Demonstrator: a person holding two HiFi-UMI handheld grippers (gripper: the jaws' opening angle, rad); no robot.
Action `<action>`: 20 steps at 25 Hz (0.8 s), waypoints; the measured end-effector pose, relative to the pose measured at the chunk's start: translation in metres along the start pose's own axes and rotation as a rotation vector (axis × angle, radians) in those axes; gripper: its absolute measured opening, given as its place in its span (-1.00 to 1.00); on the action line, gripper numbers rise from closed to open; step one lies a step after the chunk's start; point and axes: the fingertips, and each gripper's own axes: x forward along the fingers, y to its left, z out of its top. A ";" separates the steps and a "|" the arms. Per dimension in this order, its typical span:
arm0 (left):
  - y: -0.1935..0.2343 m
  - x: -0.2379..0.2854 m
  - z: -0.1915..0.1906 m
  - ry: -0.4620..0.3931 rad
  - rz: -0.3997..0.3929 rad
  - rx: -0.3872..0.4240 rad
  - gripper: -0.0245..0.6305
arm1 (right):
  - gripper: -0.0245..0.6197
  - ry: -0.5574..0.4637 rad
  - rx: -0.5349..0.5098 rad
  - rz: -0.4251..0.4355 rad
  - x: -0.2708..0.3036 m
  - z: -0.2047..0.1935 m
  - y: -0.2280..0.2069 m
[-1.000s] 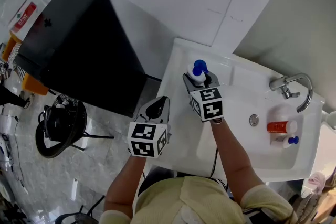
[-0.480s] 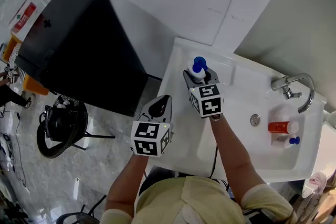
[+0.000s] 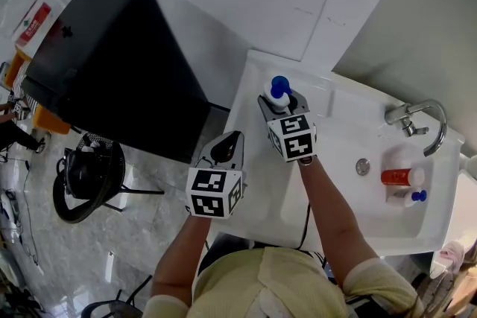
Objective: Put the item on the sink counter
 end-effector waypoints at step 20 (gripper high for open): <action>-0.003 -0.001 0.001 0.004 -0.025 -0.007 -0.79 | -0.24 0.041 0.028 -0.005 -0.013 -0.009 -0.001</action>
